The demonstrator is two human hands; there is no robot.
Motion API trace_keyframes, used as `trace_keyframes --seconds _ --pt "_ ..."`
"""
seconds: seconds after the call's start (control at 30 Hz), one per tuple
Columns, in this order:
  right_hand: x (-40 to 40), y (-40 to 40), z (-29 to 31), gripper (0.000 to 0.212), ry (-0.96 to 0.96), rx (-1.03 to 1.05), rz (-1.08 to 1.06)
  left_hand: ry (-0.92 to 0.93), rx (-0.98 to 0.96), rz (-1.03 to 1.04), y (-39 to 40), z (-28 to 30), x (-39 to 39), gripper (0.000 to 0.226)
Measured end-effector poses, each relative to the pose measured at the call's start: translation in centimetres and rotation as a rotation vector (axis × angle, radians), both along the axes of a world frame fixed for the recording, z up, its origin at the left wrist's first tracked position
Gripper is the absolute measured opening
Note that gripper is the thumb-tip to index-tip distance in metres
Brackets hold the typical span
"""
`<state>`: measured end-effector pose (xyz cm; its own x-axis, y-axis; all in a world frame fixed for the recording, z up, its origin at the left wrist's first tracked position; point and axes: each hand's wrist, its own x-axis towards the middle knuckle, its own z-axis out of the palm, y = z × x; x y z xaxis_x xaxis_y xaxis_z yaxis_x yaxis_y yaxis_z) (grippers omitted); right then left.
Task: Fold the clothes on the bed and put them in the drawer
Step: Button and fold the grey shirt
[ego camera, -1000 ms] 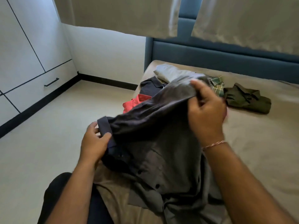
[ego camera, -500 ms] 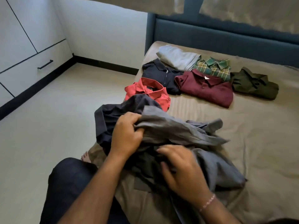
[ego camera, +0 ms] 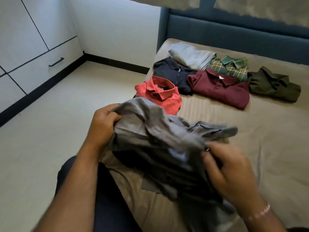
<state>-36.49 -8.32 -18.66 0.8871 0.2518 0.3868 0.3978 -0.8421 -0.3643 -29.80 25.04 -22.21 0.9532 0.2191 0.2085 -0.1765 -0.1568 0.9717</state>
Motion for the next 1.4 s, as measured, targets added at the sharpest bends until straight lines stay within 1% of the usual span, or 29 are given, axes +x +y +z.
trace_keyframes --seconds 0.03,0.07,0.1,0.13,0.17,0.2,0.23,0.27,0.3,0.37,0.4,0.43,0.47,0.53,0.57,0.6,0.63,0.67,0.7,0.8,0.83,0.9,1.0,1.07,1.13,1.2,1.3,1.37,1.4 --pt "-1.6 2.0 -0.8 0.018 0.152 0.005 0.113 -0.001 0.008 0.007 0.5 -0.3 -0.1 0.026" --pt "-2.6 3.3 -1.8 0.017 0.310 -0.005 0.129 -0.001 0.039 0.029 1.1 -0.7 -0.1 0.027" --pt "-4.9 3.2 -3.9 0.045 0.501 0.067 0.103 0.022 0.082 0.081 1.5 -1.0 -0.1 0.031" --pt "-4.7 3.3 -6.0 0.079 0.435 0.086 -0.008 0.071 0.094 0.149 1.8 -1.2 0.0 0.041" --pt "-5.1 3.0 -6.9 0.086 0.438 0.092 0.058 0.135 0.097 0.215 1.7 -1.4 0.2 0.055" --pt "-5.0 3.0 -5.5 0.064 0.510 0.053 0.252 0.182 0.139 0.297 1.9 -1.5 0.3 0.064" --pt "-4.5 3.1 -4.2 0.030 0.635 -0.054 0.388 0.209 0.246 0.377 2.1 -1.2 0.3 0.064" --pt "-3.9 2.4 -3.6 0.020 0.615 -0.145 0.501 0.198 0.399 0.444 1.9 -1.1 0.3 0.054" --pt "-3.7 0.4 -3.5 0.024 0.571 -0.134 0.520 0.143 0.533 0.497 1.4 -0.5 -0.2 0.041" --pt "-1.8 0.3 -4.5 0.019 0.379 0.001 0.318 -0.096 0.602 0.482 -0.8 1.1 -1.5 0.014" --pt "-1.4 0.0 -4.7 0.018 0.311 0.025 0.262 -0.218 0.573 0.389 -2.2 2.2 -2.2 0.007" --pt "-1.1 -0.1 -5.3 0.022 0.261 0.064 0.239 -0.320 0.539 0.222 -3.7 3.1 -2.8 0.005" --pt "-1.0 -0.4 -5.6 0.033 0.250 0.071 0.218 -0.373 0.531 0.005 -5.2 3.9 -3.3 0.004" --pt "-0.8 -1.2 -5.7 0.067 0.293 -0.096 0.174 -0.344 0.654 -0.426 -7.1 3.9 -3.6 0.008" --pt "-0.6 -1.6 -6.1 0.074 0.307 -0.208 0.145 -0.269 0.723 -0.578 -7.5 3.2 -3.4 0.013" --pt "-0.7 -1.6 -6.8 0.065 0.313 -0.282 0.125 -0.173 0.779 -0.673 -7.5 2.1 -3.2 0.018" --pt "-0.5 -1.7 -7.6 0.048 0.307 -0.282 0.110 -0.092 0.822 -0.716 -7.2 0.9 -2.9 0.024" --pt "-0.2 -2.0 -8.0 0.031 0.315 -0.198 0.074 -0.048 0.855 -0.720 -6.6 -0.2 -2.7 0.030" --pt "0.3 -2.6 -7.9 0.022 0.342 -0.040 0.029 -0.036 0.891 -0.699 -5.9 -1.0 -2.4 0.037" --pt "3.3 -5.8 -5.7 0.017 0.377 0.358 -0.015 -0.048 1.043 -0.583 -3.8 -2.0 -1.2 0.064" --pt "4.3 -6.8 -4.5 0.018 0.429 0.425 0.023 -0.061 1.084 -0.519 -3.4 -2.1 -0.7 0.067" --pt "6.5 -8.9 -3.2 0.022 0.541 0.417 0.074 -0.053 1.146 -0.344 -3.2 -2.7 0.2 0.065" --pt "9.2 -11.5 -4.2 0.025 0.536 0.155 -0.053 0.049 1.152 -0.138 -3.3 -3.6 1.2 0.052" --pt "9.9 -12.7 -5.7 0.021 0.412 0.022 -0.173 0.072 1.113 -0.137 -3.2 -3.8 1.0 0.042" --pt "9.3 -13.1 -7.1 0.016 0.325 -0.003 -0.263 0.052 1.031 -0.171 -2.9 -3.7 0.4 0.045" --pt "8.2 -13.0 -8.7 0.028 0.255 -0.035 -0.309 0.024 0.900 -0.220 -2.4 -3.2 -0.1 0.053" --pt "7.1 -11.9 -8.5 0.053 0.167 -0.017 -0.238 -0.073 0.834 -0.203 -1.7 -2.4 -0.7 0.051" --pt "6.9 -10.4 -7.5 0.063 0.158 -0.034 -0.117 -0.131 0.802 -0.098 -1.5 -1.9 -0.9 0.037" --pt "6.9 -9.8 -7.2 0.065 0.167 -0.082 -0.082 -0.123 0.733 -0.065 -1.6 -1.7 -1.0 0.029"
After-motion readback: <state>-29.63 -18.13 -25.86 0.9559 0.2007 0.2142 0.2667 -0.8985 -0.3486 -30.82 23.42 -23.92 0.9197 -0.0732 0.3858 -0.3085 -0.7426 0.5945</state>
